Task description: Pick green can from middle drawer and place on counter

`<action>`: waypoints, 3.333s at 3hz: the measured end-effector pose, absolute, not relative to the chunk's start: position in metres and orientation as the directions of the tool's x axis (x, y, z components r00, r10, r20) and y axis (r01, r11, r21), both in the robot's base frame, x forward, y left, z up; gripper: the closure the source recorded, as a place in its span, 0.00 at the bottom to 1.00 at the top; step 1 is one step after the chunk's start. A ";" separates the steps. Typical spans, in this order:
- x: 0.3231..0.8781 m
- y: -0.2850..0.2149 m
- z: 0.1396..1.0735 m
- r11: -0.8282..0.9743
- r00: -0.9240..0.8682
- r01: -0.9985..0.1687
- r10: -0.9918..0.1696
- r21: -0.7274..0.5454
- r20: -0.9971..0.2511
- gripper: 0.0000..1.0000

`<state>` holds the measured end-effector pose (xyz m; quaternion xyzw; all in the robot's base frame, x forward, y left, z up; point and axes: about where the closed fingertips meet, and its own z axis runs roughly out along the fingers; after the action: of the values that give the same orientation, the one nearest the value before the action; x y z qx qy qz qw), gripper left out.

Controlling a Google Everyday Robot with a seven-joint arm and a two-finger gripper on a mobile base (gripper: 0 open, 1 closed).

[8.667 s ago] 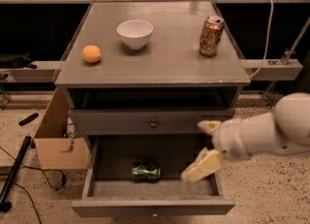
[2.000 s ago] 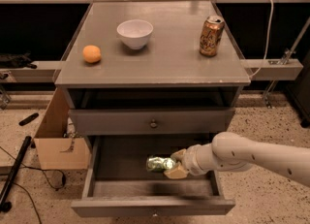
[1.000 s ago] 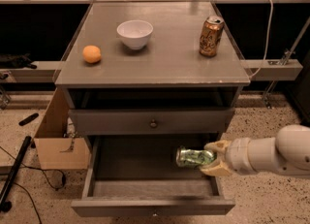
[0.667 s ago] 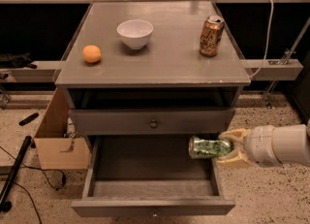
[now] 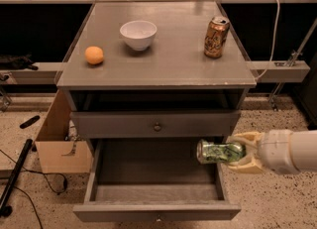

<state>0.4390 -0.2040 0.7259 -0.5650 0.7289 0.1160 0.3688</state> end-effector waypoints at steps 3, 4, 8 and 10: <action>0.463 -0.133 0.950 0.052 0.331 -0.789 -0.804 -0.612 -0.495 1.00; 0.482 -0.096 0.981 -0.002 0.411 -0.758 -0.778 -0.652 -0.476 1.00; 0.550 -0.102 0.956 -0.071 0.410 -0.804 -0.786 -0.591 -0.463 1.00; 0.622 -0.088 0.924 -0.164 0.422 -0.844 -0.791 -0.511 -0.443 1.00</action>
Offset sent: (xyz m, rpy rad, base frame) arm 0.0142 0.0907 0.2785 -0.2159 -0.4594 0.3163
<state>0.6219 -0.0878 0.9240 -0.7620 0.5363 0.0366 0.3611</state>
